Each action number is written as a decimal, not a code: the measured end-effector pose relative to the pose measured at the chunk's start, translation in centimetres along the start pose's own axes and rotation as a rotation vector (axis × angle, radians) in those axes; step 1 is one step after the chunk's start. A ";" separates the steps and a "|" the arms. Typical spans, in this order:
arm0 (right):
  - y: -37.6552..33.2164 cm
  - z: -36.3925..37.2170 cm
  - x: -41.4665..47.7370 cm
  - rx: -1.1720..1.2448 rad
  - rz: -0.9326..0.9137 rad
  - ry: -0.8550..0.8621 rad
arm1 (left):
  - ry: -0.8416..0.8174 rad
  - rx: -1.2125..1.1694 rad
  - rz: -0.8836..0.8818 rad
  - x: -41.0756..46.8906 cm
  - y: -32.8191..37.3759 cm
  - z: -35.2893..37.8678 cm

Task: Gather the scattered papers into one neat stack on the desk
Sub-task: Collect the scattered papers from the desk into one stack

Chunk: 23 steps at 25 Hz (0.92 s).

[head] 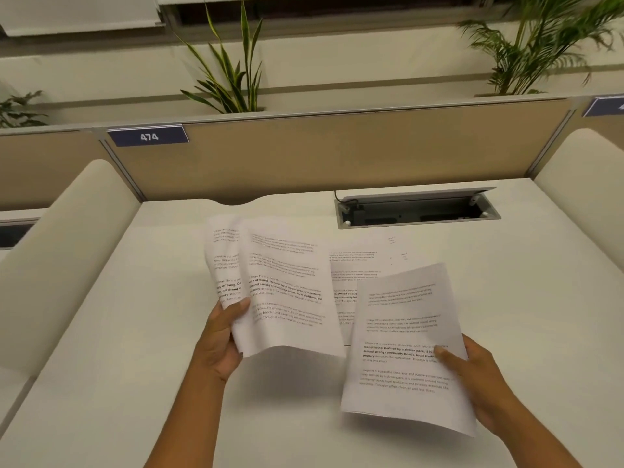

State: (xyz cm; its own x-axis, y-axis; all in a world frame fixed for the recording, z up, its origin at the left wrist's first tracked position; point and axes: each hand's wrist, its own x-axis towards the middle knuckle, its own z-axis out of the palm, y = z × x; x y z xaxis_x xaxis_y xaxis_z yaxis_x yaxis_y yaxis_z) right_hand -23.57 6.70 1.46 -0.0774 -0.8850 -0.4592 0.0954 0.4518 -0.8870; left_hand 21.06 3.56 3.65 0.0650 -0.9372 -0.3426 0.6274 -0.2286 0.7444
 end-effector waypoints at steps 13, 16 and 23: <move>-2.6 5.1 -2.5 0.115 -0.062 -0.213 | -0.133 0.491 -0.151 -4.3 -6.4 4.8; -1.7 4.6 -2.2 0.163 -0.006 -0.186 | -0.162 0.409 -0.259 -3.9 -7.1 4.2; 1.5 2.3 -1.0 0.061 0.294 -0.137 | -0.129 0.597 -0.437 -3.6 -11.9 3.9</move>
State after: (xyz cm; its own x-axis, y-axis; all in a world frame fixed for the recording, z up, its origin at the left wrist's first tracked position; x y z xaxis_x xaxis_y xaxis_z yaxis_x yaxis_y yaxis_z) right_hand -21.10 8.01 0.72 0.0960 -0.7263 -0.6806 0.1535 0.6864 -0.7108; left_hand 10.28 8.61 -1.74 -0.2080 -0.7432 -0.6359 0.0456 -0.6568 0.7527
